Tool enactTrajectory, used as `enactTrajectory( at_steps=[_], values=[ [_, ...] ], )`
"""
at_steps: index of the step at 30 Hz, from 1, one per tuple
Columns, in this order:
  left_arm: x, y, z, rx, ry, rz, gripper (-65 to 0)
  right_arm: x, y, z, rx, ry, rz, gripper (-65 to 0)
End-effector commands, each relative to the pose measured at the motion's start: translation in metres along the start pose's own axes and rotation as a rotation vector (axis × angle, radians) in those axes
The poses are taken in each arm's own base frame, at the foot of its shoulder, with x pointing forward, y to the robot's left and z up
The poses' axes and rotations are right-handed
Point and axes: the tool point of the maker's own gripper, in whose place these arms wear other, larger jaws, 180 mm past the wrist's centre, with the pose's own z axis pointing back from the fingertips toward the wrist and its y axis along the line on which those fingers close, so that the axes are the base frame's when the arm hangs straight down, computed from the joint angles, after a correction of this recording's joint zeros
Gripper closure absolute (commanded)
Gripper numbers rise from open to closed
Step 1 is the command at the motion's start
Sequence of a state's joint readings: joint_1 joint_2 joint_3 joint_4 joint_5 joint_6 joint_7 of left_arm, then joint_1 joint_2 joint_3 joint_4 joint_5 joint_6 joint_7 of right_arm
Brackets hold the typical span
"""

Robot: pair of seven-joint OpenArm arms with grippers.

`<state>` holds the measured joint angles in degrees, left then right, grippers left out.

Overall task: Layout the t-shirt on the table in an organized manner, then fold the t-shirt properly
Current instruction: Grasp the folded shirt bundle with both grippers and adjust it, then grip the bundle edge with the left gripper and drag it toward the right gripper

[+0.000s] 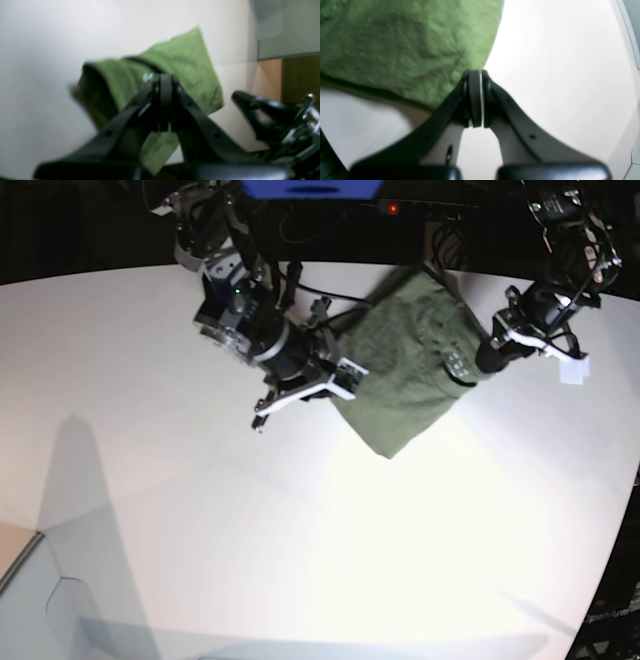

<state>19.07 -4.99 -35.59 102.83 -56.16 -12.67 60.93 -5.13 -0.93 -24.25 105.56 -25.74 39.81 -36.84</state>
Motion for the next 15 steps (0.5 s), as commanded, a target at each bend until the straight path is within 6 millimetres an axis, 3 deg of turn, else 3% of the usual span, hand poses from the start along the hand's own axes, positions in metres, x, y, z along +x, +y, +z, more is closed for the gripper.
enactTrajectory(
  at_steps=[1, 4, 10, 15],
  values=[
    [0.011, -0.007, 0.003, -0.026, -0.034, -0.015, -0.1, 0.013, -0.007, 0.003, -0.018, -0.046, 0.003, 0.0],
    [0.005, -0.004, 0.005, -0.018, -0.023, -0.01, -2.3, 0.013, -0.007, 0.003, -0.018, -0.046, 0.003, 0.0],
    [-0.005, 0.001, 0.008, 0.001, 0.002, 0.005, -19.5, 0.014, -0.007, 0.003, -0.017, -0.047, 0.004, 0.0],
    [-0.021, 0.001, 0.008, -0.003, 0.1, 0.002, -30.1, 0.014, -0.007, 0.003, -0.017, -0.047, 0.004, 0.0]
  ],
)
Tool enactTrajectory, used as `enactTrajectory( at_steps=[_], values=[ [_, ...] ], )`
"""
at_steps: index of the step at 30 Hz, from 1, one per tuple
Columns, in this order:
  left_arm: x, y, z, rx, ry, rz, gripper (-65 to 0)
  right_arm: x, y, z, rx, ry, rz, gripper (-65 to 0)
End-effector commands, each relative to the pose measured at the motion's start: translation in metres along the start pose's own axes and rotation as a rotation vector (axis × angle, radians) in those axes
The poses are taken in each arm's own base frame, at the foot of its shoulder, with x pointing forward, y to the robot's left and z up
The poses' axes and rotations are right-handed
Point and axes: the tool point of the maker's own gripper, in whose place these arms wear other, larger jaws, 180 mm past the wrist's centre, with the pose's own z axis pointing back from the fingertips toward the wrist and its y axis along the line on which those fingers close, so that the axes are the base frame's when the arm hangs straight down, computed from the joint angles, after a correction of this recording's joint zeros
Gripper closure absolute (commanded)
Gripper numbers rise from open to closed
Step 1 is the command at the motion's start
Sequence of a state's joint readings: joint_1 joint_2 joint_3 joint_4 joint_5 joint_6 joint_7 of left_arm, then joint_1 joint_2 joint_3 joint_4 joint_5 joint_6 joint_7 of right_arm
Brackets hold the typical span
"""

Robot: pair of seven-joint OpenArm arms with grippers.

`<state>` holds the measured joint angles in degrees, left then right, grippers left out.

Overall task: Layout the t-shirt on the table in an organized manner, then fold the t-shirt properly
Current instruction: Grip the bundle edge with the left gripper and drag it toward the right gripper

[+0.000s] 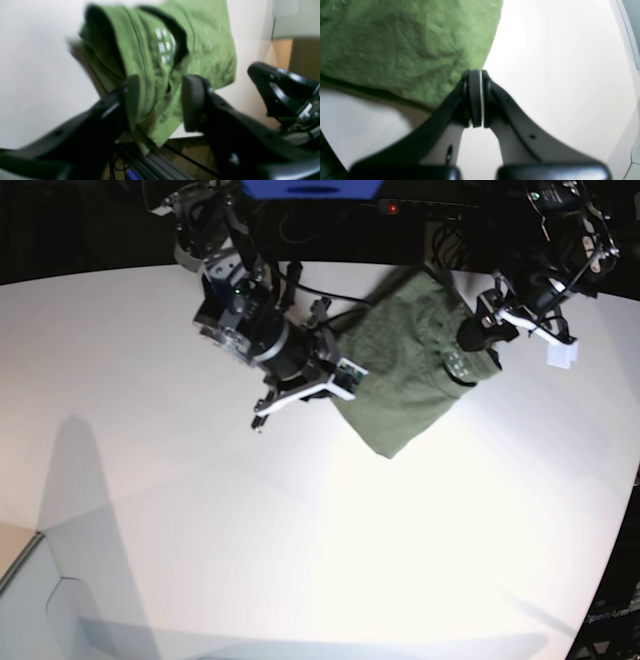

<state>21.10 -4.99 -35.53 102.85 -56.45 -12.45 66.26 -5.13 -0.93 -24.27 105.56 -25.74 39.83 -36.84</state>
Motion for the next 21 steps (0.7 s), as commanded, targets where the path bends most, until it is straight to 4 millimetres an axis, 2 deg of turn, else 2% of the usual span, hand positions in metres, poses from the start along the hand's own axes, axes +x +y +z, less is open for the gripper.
enactTrajectory(
  at_steps=[1, 6, 9, 11, 17, 21],
  values=[
    [0.006, -0.006, 0.003, -0.02, -0.014, -0.019, -33.0, 0.013, -0.007, 0.003, -0.017, -0.047, 0.004, 0.0],
    [0.003, -0.005, 0.003, -0.018, -0.01, -0.012, -48.6, 0.013, -0.007, 0.003, -0.017, -0.047, 0.004, 0.0],
    [0.002, -0.003, 0.003, -0.013, -0.008, -0.008, -53.8, 0.013, -0.007, 0.003, -0.017, -0.047, 0.004, 0.0],
    [-0.003, 0.001, -0.001, -0.012, 0.007, 0.018, -55.2, 0.013, -0.007, 0.003, -0.017, -0.047, 0.004, 0.0],
    [-0.027, 0.033, -0.017, 0.017, 0.074, 0.152, -55.1, 0.014, -0.006, 0.003, -0.016, -0.047, 0.005, 0.0],
    [-0.034, 0.041, -0.021, 0.027, 0.094, 0.182, -55.1, 0.013, -0.007, 0.003, -0.017, -0.047, 0.004, 0.0]
  ],
)
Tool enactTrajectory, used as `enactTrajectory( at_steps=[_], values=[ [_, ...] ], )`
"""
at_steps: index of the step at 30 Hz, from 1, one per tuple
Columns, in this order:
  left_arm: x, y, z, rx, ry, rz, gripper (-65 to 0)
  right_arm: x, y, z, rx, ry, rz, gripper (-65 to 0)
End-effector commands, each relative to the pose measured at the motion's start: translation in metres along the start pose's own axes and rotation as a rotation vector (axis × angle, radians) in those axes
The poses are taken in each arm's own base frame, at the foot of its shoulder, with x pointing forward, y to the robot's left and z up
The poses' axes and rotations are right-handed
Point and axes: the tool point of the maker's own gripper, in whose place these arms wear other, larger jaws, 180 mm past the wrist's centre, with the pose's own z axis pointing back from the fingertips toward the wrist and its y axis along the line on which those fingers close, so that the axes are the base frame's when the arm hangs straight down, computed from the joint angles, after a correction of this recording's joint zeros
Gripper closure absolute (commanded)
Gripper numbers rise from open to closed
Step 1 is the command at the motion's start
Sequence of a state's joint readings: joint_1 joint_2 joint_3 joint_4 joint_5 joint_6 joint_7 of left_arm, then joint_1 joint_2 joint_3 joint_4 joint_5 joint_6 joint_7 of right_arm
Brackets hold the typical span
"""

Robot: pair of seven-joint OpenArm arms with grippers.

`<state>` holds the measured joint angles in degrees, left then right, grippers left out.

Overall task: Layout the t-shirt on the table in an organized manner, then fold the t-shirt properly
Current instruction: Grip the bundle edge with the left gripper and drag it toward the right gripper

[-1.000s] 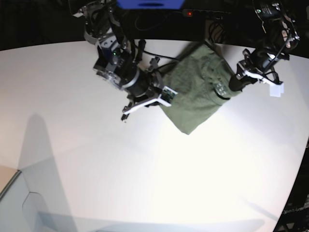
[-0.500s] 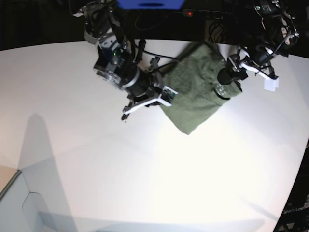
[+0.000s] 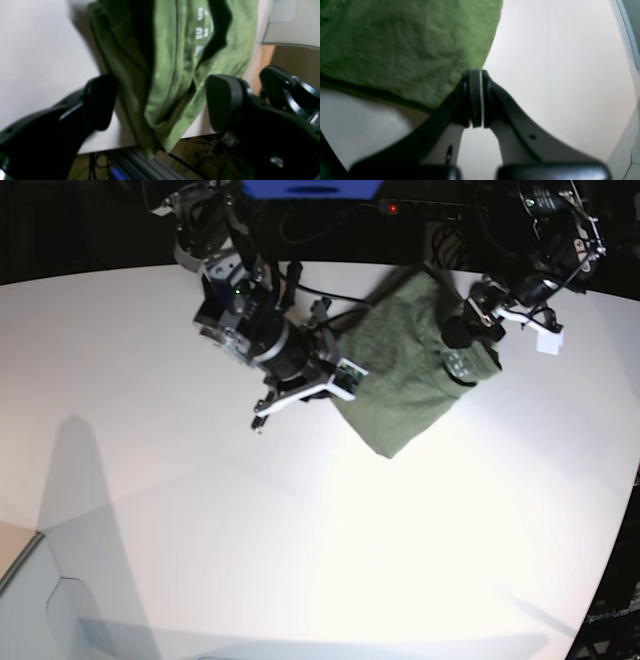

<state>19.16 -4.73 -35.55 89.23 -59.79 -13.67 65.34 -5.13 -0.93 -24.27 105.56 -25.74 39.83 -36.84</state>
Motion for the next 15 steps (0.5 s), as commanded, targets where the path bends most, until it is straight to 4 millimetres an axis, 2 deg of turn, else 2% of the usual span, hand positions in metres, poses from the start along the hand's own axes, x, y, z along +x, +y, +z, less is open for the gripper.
enactTrajectory(
  at_steps=[1, 10, 13, 15],
  values=[
    [-0.003, 0.008, -0.002, 0.041, 0.023, -0.001, -55.1, 0.013, -0.007, 0.003, -0.017, -0.047, 0.004, 0.0],
    [-0.005, 0.003, -0.035, -0.013, 0.045, 0.097, -54.3, 0.014, -0.006, 0.003, -0.015, -0.048, 0.005, 0.0],
    [-0.01, -0.005, -0.046, -0.016, 0.082, 0.058, -48.6, 0.014, -0.006, 0.003, -0.016, -0.047, 0.005, 0.0],
    [-0.013, -0.008, -0.055, 0.007, 0.083, 0.002, -40.3, 0.013, -0.007, 0.003, -0.017, -0.047, 0.004, 0.0]
  ],
)
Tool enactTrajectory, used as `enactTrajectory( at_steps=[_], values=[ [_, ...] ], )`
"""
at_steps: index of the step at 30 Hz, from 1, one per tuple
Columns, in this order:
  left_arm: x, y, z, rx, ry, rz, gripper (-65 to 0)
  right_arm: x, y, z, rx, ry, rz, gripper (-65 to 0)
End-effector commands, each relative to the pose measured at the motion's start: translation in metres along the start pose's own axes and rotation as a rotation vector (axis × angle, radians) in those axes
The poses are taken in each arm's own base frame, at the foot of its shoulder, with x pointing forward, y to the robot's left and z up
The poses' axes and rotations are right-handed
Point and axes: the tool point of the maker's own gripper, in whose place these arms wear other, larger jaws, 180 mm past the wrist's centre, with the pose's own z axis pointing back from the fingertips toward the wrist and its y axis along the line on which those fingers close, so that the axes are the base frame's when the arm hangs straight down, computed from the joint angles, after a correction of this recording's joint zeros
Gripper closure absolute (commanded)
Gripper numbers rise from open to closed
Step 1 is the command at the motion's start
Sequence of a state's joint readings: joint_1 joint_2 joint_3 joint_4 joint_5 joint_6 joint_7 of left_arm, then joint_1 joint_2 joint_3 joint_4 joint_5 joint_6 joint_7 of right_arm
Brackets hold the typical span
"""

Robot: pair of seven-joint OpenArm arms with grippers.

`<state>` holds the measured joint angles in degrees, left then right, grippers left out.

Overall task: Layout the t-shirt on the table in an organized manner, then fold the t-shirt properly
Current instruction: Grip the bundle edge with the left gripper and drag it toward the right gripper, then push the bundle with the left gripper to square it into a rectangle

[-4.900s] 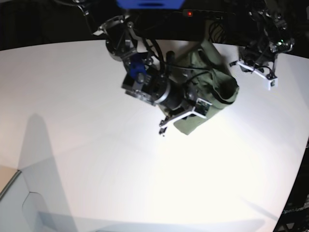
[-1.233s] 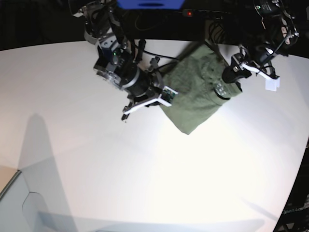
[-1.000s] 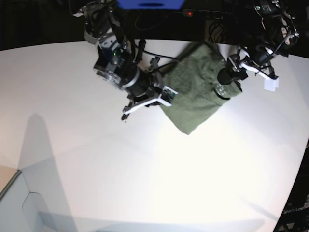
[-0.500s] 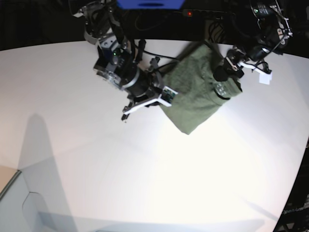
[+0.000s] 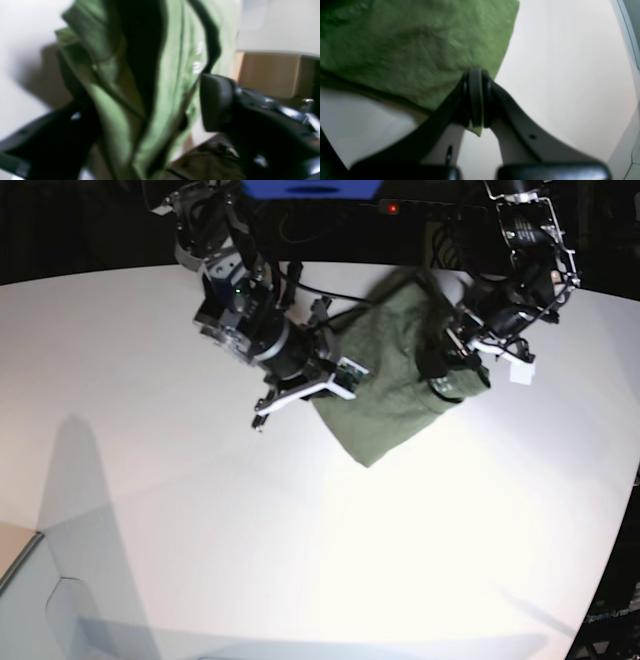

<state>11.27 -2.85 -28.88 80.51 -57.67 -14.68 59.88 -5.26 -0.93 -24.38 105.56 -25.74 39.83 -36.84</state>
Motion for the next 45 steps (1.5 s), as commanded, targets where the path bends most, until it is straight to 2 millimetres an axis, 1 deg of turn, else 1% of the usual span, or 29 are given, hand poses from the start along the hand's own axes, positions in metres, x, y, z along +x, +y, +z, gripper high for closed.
enactTrajectory(
  at_steps=[1, 4, 5, 8, 10, 11, 13, 14, 16, 20, 23, 26, 28, 29, 30, 32, 34, 36, 37, 38, 40, 42, 45],
  values=[
    [-0.016, 0.017, -0.003, 0.098, 0.063, -0.028, -35.2, 0.014, -0.008, 0.004, -0.021, -0.048, 0.004, 0.0],
    [-0.019, 0.013, -0.014, 0.115, 0.053, -0.091, -22.2, 0.014, -0.009, 0.004, -0.024, -0.048, 0.003, 0.0],
    [-0.021, 0.013, -0.016, 0.12, 0.054, -0.107, -18.5, 0.013, -0.013, 0.005, -0.034, -0.046, 0.0, 0.0],
    [-0.024, 0.012, -0.022, 0.136, 0.06, -0.147, -9.5, 0.008, -0.029, 0.013, -0.08, -0.043, -0.013, 0.0],
    [-0.017, 0.006, -0.028, 0.138, 0.056, -0.183, -3.9, 0.007, -0.044, 0.022, -0.129, -0.047, -0.022, 0.0],
    [-0.014, 0.006, -0.029, 0.147, 0.056, -0.2, -1.1, 0.005, -0.053, 0.027, -0.156, -0.045, -0.029, 0.0],
    [-0.003, 0.006, -0.03, 0.169, 0.053, -0.247, -0.1, 0.0, -0.07, 0.037, -0.211, -0.041, -0.047, 0.0],
    [0.002, 0.0, -0.034, 0.168, 0.055, -0.278, -0.6, -0.004, -0.078, 0.042, -0.237, -0.035, -0.057, 0.0],
    [0.015, -0.006, -0.038, 0.189, 0.07, -0.373, -0.5, -0.013, -0.09, 0.048, -0.274, -0.016, -0.079, 0.0],
    [0.037, -0.031, -0.051, 0.206, 0.116, -0.614, -0.5, -0.038, -0.111, 0.059, -0.34, 0.035, -0.131, 0.0],
    [0.051, -0.056, -0.064, 0.228, 0.161, -0.845, -0.5, -0.06, -0.125, 0.069, -0.39, 0.081, -0.172, 0.0],
    [0.058, -0.087, -0.082, 0.247, 0.187, -1.078, -0.4, -0.085, -0.135, 0.082, -0.439, 0.133, -0.219, 0.0],
    [0.063, -0.109, -0.092, 0.249, 0.169, -1.21, -0.4, -0.095, -0.142, 0.088, -0.469, 0.152, -0.25, 0.0],
    [0.064, -0.122, -0.098, 0.241, 0.15, -1.28, -0.4, -0.104, -0.145, 0.093, -0.487, 0.169, -0.268, 0.0],
    [0.063, -0.135, -0.103, 0.226, 0.129, -1.356, -0.4, -0.112, -0.149, 0.099, -0.507, 0.186, -0.284, 0.0],
    [0.055, -0.162, -0.117, 0.175, 0.085, -1.544, -0.4, -0.129, -0.156, 0.11, -0.546, 0.22, -0.317, 0.0],
    [0.035, -0.178, -0.13, 0.098, 0.113, -1.767, -0.4, -0.14, -0.158, 0.118, -0.571, 0.242, -0.349, 0.0],
    [0.014, -0.176, -0.141, 0.044, 0.202, -1.931, -0.3, -0.153, -0.161, 0.128, -0.602, 0.269, -0.378, 0.0],
    [0.003, -0.174, -0.147, 0.022, 0.251, -1.987, -0.3, -0.16, -0.163, 0.132, -0.615, 0.283, -0.389, 0.0],
    [-0.004, -0.172, -0.152, 0.017, 0.288, -2.037, -0.3, -0.164, -0.163, 0.135, -0.625, 0.29, -0.404, 0.0],
    [-0.006, -0.17, -0.16, 0.033, 0.34, -2.12, -0.2, -0.174, -0.158, 0.141, -0.635, 0.313, -0.437, 0.0],
    [-0.013, -0.173, -0.17, 0.047, 0.382, -2.194, -0.2, -0.183, -0.157, 0.148, -0.652, 0.334, -0.457, 0.0],
    [-0.02, -0.186, -0.18, 0.041, 0.396, -2.323, -0.2, -0.197, -0.154, 0.157, -0.671, 0.366, -0.483, 0.0]
  ],
)
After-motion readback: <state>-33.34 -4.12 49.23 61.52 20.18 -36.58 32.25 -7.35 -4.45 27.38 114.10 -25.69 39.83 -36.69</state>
